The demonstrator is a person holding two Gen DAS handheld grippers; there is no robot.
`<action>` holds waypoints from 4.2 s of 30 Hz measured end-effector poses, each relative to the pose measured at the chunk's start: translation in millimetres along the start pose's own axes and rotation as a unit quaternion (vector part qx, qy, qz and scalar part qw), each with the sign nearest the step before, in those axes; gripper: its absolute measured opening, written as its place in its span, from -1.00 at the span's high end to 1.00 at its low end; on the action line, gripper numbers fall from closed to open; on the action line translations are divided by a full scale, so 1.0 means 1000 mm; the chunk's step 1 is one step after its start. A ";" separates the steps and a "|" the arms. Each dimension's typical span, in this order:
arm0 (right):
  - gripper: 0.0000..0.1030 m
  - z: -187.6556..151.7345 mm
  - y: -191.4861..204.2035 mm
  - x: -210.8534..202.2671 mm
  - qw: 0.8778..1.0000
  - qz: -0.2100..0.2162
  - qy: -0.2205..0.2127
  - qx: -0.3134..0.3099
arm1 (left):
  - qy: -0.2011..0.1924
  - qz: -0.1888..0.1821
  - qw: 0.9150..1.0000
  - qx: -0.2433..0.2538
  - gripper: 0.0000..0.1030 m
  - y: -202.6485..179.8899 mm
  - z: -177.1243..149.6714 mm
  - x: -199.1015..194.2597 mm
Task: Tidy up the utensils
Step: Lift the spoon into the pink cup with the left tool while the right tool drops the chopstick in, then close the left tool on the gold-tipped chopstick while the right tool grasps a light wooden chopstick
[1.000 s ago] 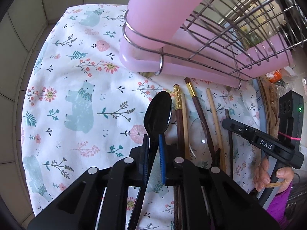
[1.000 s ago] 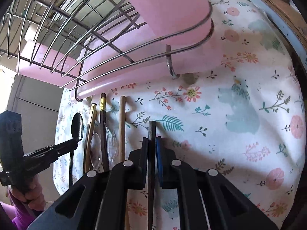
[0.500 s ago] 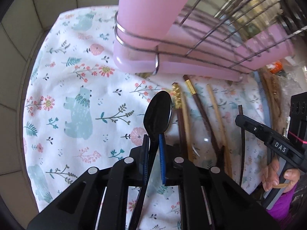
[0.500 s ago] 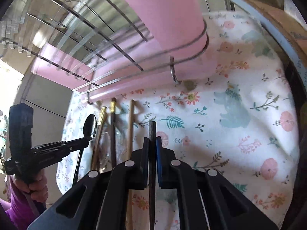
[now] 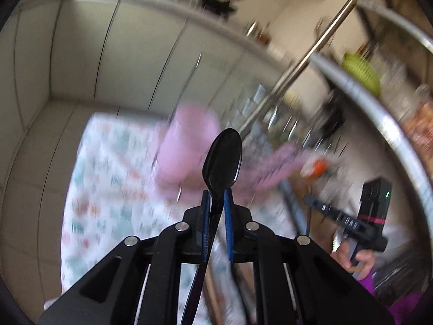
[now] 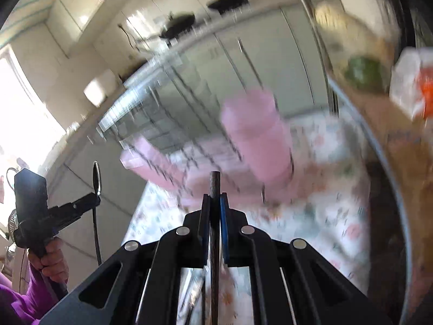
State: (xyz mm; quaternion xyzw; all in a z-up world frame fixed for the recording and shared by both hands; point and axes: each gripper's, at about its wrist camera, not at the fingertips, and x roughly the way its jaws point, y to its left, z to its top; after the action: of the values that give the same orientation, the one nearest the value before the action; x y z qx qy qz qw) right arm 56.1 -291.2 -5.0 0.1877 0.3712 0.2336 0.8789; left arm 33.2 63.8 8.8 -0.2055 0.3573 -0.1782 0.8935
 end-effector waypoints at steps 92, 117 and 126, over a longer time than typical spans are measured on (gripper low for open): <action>0.47 -0.065 -0.031 0.046 0.996 -0.037 0.055 0.055 | 0.152 0.059 0.986 -0.038 0.58 0.033 -0.075 0.124; 0.47 -0.070 -0.039 0.072 0.993 -0.028 0.094 0.067 | 0.149 0.084 0.983 -0.065 0.89 0.052 -0.066 0.127; 0.48 -0.068 -0.018 0.119 0.986 -0.037 0.152 0.050 | 0.158 0.126 0.978 -0.047 0.89 0.069 -0.062 0.120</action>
State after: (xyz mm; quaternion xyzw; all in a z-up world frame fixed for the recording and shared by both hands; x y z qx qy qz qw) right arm 83.9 -230.1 -125.1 0.1798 0.5186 0.2080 0.8096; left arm 82.7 52.3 -134.3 -0.1705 0.5249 -0.0777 0.8303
